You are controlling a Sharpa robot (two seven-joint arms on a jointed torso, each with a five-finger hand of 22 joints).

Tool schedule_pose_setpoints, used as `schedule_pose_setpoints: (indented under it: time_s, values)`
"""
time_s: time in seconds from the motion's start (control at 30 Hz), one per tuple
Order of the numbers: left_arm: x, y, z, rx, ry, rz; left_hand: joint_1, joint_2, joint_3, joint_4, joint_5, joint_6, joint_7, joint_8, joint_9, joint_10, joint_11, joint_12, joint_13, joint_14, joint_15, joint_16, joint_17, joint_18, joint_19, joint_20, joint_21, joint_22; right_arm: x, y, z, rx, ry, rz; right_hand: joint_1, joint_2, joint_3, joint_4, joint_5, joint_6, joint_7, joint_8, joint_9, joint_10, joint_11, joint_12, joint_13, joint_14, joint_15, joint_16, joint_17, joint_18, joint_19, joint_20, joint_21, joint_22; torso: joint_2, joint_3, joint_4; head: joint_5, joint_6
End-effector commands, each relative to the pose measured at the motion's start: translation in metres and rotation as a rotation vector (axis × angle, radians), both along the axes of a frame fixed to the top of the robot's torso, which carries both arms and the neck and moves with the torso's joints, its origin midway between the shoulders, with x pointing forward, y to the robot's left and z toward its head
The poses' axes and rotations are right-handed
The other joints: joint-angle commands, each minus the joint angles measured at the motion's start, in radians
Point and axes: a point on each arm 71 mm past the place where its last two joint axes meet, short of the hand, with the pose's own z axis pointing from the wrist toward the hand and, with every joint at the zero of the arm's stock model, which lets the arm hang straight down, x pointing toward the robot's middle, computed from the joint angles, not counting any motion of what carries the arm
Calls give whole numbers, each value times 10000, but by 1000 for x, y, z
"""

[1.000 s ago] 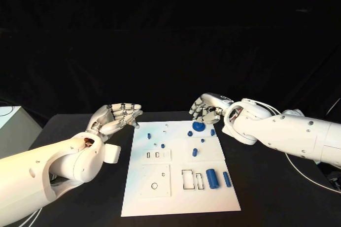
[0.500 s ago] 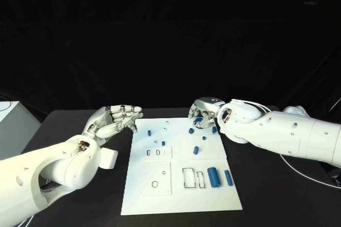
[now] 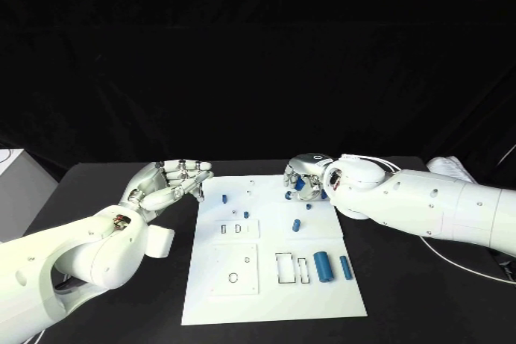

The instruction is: Assemble the parts on the task board

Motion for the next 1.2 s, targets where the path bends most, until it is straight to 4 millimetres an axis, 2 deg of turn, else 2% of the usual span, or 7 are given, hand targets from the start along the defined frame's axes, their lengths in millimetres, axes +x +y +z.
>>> schedule_pose_setpoints:
  time_s: [0.03,0.4,0.93,1.2]
  values:
    - [0,-2,2,-42,-77,-217,-88,4,49,6,-43,-92,2,33,9,3,2,-33,9,48,11,45,15,120,-61,11,54,9,0,0,-4,-438,168,-3,1,-90,-60,11,-44,-95,8,-49,12,-99,0,-35,-10,233,51,64,12,-184,37,29,39,15,55,-8,37,-16,3]
    - [0,-2,2,-41,-66,-230,-96,0,50,5,-44,-104,4,27,11,-8,5,-39,10,45,13,56,15,120,-71,14,77,23,2,1,-5,-472,116,-104,10,76,-106,110,51,-36,25,-23,64,-131,17,-13,4,234,59,204,117,-196,47,67,119,126,111,-14,89,-31,45]
    - [0,-1,2,-31,-23,-260,-104,7,58,5,-42,-116,10,23,15,-23,9,-46,11,45,17,74,15,119,-86,17,111,44,1,4,-10,-530,296,-38,41,283,44,225,142,176,-23,94,179,94,-26,42,33,246,30,417,280,-222,93,82,259,328,151,-27,92,-36,29]
    - [1,-1,2,-15,10,-263,-106,21,69,5,-39,-121,12,22,19,-29,11,-49,12,48,18,88,15,120,-96,20,136,60,1,3,-11,-659,367,-92,233,561,405,188,135,418,-116,272,349,442,-127,64,60,269,-53,622,439,-272,194,22,451,619,174,-32,111,-43,64]
